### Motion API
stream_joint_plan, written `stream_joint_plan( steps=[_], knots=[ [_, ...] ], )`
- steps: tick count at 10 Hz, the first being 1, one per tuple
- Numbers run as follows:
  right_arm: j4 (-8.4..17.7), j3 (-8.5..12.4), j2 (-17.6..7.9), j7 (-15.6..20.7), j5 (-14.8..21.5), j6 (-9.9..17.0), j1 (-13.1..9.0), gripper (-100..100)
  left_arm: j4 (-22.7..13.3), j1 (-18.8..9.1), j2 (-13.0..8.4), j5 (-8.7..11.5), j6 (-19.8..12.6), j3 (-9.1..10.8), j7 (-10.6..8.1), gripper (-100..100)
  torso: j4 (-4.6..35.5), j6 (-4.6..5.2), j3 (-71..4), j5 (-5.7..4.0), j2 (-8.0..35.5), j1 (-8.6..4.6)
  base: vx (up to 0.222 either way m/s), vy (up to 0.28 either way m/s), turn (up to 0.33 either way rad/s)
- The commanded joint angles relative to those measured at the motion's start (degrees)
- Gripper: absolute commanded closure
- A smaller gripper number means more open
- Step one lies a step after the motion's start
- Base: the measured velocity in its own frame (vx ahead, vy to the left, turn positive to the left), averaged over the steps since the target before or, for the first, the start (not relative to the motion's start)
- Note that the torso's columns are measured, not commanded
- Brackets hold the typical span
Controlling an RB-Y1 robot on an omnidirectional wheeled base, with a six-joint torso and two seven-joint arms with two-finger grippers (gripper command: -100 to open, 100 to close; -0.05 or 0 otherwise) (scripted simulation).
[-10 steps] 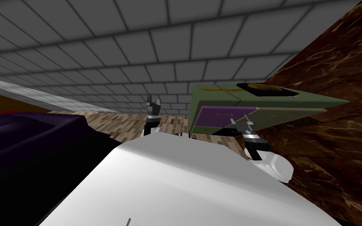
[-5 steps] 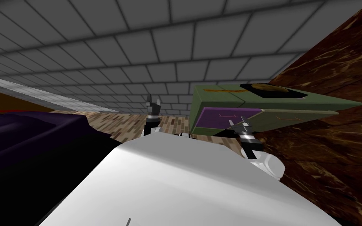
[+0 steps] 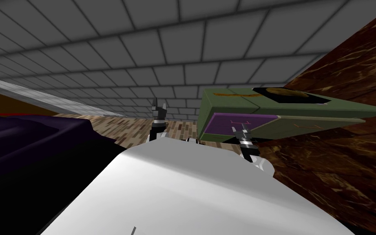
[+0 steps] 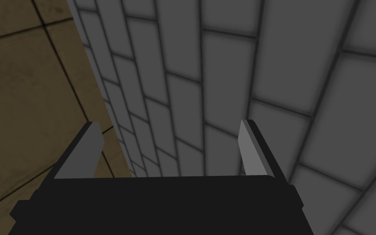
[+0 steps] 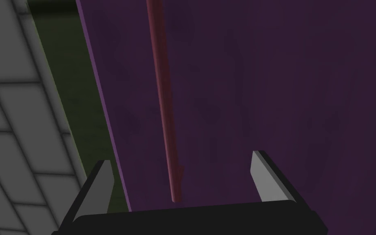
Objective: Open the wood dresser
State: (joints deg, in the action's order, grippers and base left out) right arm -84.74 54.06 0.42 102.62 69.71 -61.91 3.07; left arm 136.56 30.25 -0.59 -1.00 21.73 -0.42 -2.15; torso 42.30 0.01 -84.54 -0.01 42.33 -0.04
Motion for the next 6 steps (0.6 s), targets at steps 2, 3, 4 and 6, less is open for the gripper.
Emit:
stream_joint_plan(
  steps=[2, 3, 4, 6],
  knots=[
    [-0.5, -0.3, 0.2, -1.3, 0.7, 1.3, -0.6, -100, 0.0, 0.0, 0.0, 0.0, 0.0, 0.00, 0.00, 0, 0.0, 0.00, 0.0, 0.00, 0.0, 0.00, 0.025, 0.012, 0.011],
    [-0.4, -0.1, 0.7, -0.5, 0.5, 0.6, -0.4, -100, 0.0, 0.0, 0.0, 0.0, 0.0, 0.00, 0.00, 0, 0.0, -0.02, -0.1, 0.02, -0.2, 0.08, 0.032, 0.014, 0.006],
    [-0.4, -0.1, 0.6, -0.8, 0.6, 0.8, -0.4, 100, 0.0, 0.0, 0.0, 0.0, 0.0, 0.00, 0.00, 0, 0.0, 0.00, -0.1, 0.01, -0.1, 0.05, 0.000, 0.000, 0.000],
    [-0.8, -0.2, 0.1, -1.5, 0.3, 0.4, 0.0, 100, 0.0, 0.0, 0.0, 0.0, 0.0, 0.00, 0.00, 0, 0.1, 0.01, 0.2, 0.00, 0.4, 0.03, -0.155, 0.011, -0.043]
  ],
)
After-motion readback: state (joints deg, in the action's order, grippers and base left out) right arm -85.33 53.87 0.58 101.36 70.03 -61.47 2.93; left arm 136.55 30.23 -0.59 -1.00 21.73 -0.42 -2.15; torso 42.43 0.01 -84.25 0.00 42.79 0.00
